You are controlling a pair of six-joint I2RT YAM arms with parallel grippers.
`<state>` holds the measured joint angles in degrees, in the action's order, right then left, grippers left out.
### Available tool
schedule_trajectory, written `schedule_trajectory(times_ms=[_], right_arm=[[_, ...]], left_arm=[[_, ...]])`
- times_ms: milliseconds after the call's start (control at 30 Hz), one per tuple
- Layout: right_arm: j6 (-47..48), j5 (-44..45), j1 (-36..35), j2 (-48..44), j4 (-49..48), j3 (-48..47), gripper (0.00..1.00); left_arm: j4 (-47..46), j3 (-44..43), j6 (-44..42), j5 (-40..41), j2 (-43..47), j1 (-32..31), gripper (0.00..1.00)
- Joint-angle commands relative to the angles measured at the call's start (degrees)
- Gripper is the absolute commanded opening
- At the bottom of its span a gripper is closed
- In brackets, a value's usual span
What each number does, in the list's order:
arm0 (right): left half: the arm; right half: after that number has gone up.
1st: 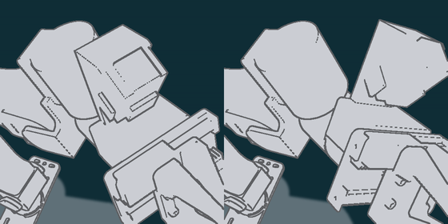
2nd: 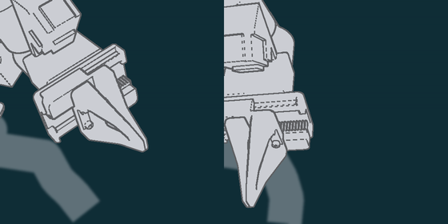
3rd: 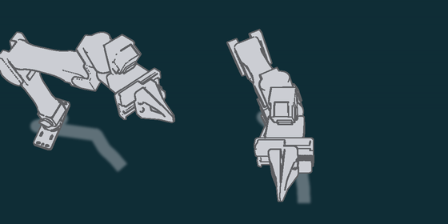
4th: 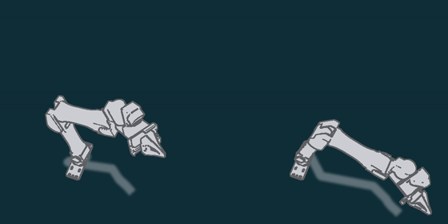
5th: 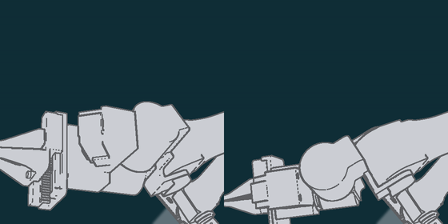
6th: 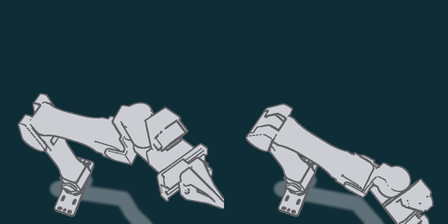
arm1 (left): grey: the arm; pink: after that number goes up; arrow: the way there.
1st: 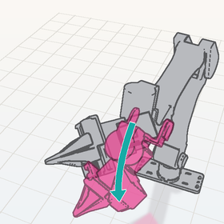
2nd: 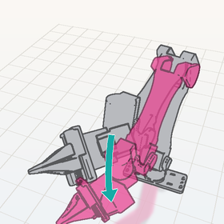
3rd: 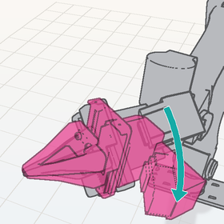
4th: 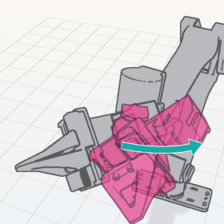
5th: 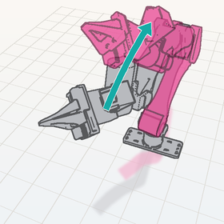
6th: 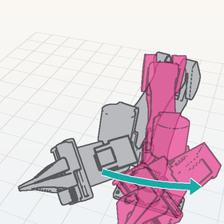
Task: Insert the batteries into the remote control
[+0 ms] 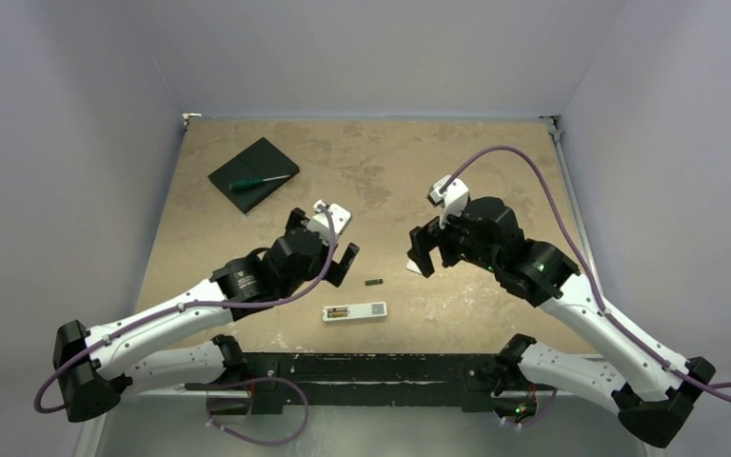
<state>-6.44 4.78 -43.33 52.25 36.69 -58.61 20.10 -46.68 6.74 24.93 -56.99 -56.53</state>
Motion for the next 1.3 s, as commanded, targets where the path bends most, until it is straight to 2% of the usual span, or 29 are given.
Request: schedule_trajectory(times_ms=[0, 267, 367, 433, 700, 933, 1267], right_arm=[[11.72, -7.84, -0.02, 2.31, -5.72, -0.46, 0.96], [23.68, -12.54, -0.17, 9.85, -4.26, -0.06, 0.93], [25.64, -13.74, -0.17, 13.31, -4.37, -0.45, 0.88], [26.70, -14.80, -0.20, 15.78, -5.05, -0.37, 0.80], [30.13, -14.85, -3.18, 19.14, -5.76, 2.79, 0.78], [29.57, -9.47, -8.05, 24.79, -7.95, 5.79, 0.78], [28.45, -6.51, -8.44, 29.72, -11.64, 7.29, 0.78]], left_arm=[[7.65, -0.30, 14.47, 5.66, 2.15, 0.30, 0.99], [12.49, 3.31, 24.28, 3.26, 2.94, 0.29, 0.98], [12.22, 4.22, 27.78, 2.24, 2.83, 0.37, 0.99], [11.16, 5.33, 30.45, 1.61, 2.76, 0.33, 0.98], [9.76, 11.37, 40.80, -0.38, 3.53, 0.29, 0.98], [8.79, 13.78, 42.40, -1.61, 5.15, 0.33, 0.97], [12.36, 13.38, 44.46, -0.07, 8.16, 0.35, 0.97]])
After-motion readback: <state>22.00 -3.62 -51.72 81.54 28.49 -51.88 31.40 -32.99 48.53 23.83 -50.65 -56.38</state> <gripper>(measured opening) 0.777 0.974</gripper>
